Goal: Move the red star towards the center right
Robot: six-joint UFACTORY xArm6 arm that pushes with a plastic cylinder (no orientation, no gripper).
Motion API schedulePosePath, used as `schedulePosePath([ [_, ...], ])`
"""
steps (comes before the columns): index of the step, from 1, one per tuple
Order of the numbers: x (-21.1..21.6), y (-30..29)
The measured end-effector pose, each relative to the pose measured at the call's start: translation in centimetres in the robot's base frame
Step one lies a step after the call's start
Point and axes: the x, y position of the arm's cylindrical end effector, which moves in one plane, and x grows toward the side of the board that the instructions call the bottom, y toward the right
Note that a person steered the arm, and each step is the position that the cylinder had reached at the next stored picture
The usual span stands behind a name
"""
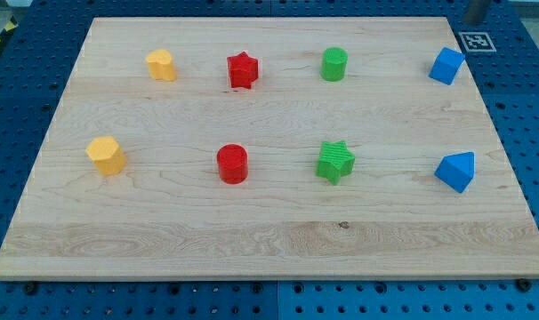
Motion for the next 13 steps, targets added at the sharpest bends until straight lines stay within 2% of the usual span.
schedulePosePath([
  [2, 0.1, 0.0],
  [3, 0.9, -2.9],
  [4, -0.8, -9.5],
  [5, 3.9, -16.0],
  [6, 6.2, -25.7],
  [7, 7.3, -39.0],
  [8, 15.4, -35.9],
  [9, 16.1, -26.1],
  [10, 15.4, -34.3],
  [11, 21.3, -44.4],
  [12, 28.1, -42.3],
  [13, 22.8, -36.9],
])
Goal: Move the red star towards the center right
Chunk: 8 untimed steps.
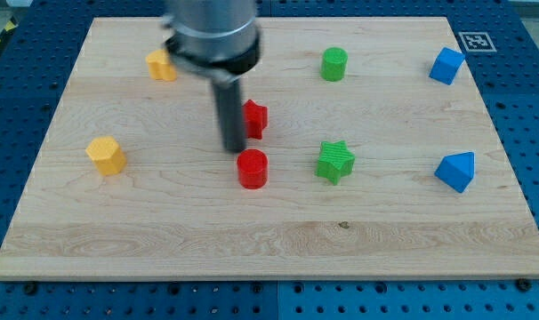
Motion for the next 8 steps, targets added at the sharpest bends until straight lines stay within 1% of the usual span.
schedulePosePath([
  [1, -7.1, -1.8],
  [2, -5.9, -0.4],
  [3, -7.2, 1.7],
  [4, -8.3, 6.7],
  [5, -8.3, 11.7],
  [6, -7.8, 9.8],
  [7, -4.8, 7.1],
  [8, -3.8, 15.1],
])
